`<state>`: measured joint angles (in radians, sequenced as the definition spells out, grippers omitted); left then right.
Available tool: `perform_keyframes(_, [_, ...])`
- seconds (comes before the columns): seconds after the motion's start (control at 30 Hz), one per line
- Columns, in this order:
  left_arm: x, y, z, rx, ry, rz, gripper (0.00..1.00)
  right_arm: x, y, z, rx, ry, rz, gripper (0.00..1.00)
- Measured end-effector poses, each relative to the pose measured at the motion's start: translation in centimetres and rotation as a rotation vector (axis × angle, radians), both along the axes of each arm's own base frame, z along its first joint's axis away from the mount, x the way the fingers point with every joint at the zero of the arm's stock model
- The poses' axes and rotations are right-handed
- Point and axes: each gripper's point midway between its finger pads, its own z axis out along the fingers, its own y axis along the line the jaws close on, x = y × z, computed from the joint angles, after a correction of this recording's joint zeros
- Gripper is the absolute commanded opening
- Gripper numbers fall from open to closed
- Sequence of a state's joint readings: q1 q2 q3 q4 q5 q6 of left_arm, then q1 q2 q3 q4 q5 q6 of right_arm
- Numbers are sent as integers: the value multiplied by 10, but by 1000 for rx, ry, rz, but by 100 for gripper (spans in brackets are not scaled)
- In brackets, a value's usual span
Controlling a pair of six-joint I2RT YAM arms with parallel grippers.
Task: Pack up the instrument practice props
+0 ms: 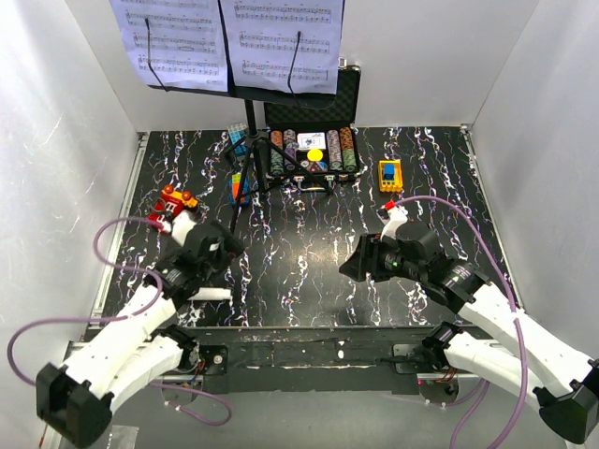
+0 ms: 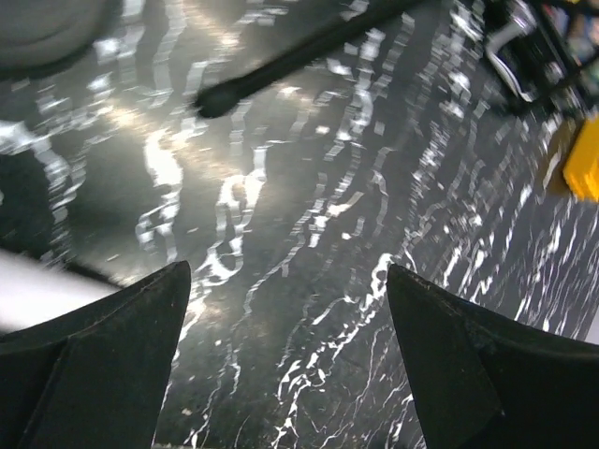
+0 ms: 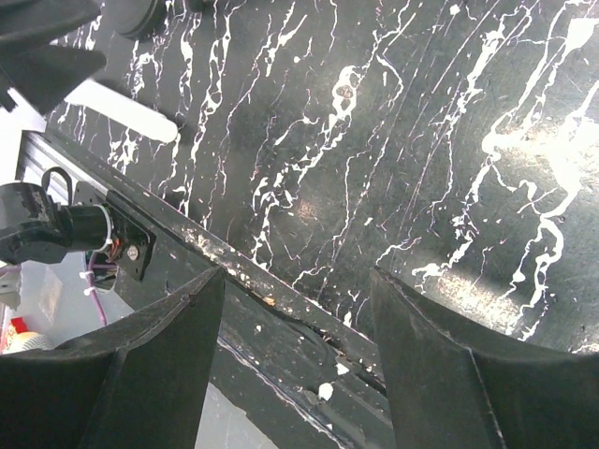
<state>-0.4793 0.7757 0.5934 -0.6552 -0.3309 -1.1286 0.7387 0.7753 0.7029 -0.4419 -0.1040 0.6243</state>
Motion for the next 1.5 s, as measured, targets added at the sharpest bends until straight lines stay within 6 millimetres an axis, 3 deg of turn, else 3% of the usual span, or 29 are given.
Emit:
perform_keyframes(0.17, [37, -53, 29, 114, -130, -243, 84, 1, 0, -2, -7, 2, -2, 70])
perform_keyframes(0.33, [92, -71, 57, 279, -279, -314, 85, 2, -4, -3, -22, -9, -9, 70])
perform_keyframes(0.47, [136, -67, 73, 411, -335, -319, 85, 0, -10, -1, -34, -29, -13, 70])
perform_keyframes(0.57, [170, -51, 75, 475, -355, -288, 81, -1, -13, -1, -45, -42, -16, 70])
perform_keyframes(0.7, [193, -26, 69, 537, -362, -275, 71, -1, -17, -5, -73, -45, -13, 70])
perform_keyframes(0.87, [210, -26, 53, 574, -359, -338, 59, 4, -19, -10, -116, -51, -11, 70])
perform_keyframes(0.97, [213, -34, 41, 578, -355, -401, 45, 11, -18, -12, -138, -56, -16, 70])
perform_keyframes(1.07, [215, -40, 42, 576, -379, -437, 31, 24, -15, -11, -148, -73, -45, 69])
perform_keyframes(1.27, [215, -47, 44, 608, -418, -510, 10, 68, 1, -2, -129, -176, -115, 68])
perform_keyframes(1.5, [214, -49, 45, 600, -450, -527, 0, 139, 27, 18, -138, -457, -162, 68])
